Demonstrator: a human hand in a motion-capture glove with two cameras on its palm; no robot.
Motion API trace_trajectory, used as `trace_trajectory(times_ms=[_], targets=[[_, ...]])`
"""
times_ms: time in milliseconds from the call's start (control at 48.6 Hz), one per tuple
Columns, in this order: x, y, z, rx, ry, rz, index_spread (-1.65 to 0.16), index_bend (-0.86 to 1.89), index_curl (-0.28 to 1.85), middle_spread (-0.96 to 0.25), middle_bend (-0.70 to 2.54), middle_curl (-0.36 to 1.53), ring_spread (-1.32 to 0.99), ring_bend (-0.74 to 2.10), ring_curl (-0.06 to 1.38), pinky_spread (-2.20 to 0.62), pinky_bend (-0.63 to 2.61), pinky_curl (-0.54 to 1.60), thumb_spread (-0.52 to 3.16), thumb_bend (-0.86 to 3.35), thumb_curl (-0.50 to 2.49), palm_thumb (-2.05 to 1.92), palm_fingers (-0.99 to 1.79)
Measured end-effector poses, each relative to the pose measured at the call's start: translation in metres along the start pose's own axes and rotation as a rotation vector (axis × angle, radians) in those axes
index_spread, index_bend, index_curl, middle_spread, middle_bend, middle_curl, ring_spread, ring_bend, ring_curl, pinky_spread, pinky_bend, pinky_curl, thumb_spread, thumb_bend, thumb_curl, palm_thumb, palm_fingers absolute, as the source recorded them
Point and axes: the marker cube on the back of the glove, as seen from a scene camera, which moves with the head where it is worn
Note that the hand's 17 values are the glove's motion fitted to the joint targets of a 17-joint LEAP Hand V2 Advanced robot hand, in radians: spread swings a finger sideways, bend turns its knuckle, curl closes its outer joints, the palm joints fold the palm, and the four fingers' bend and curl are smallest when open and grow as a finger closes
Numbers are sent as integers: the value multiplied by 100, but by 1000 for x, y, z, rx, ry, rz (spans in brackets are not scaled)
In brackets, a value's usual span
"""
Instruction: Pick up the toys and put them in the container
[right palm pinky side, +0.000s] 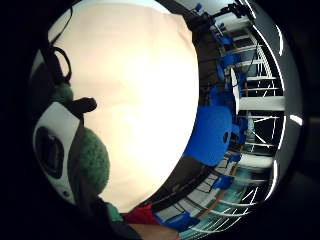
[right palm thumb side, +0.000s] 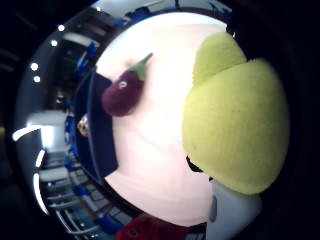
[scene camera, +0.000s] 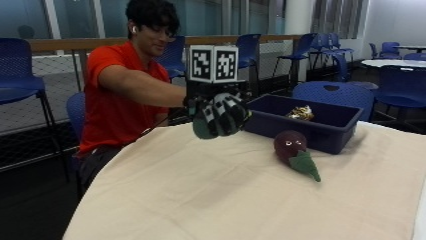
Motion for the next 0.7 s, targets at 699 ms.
trace_trajectory(times_ms=[699], targets=[[-335,14,-88,36,-91,-520,-42,19,62,-53,29,53,-57,75,52,-47,101,40,73,9,78,66,92]])
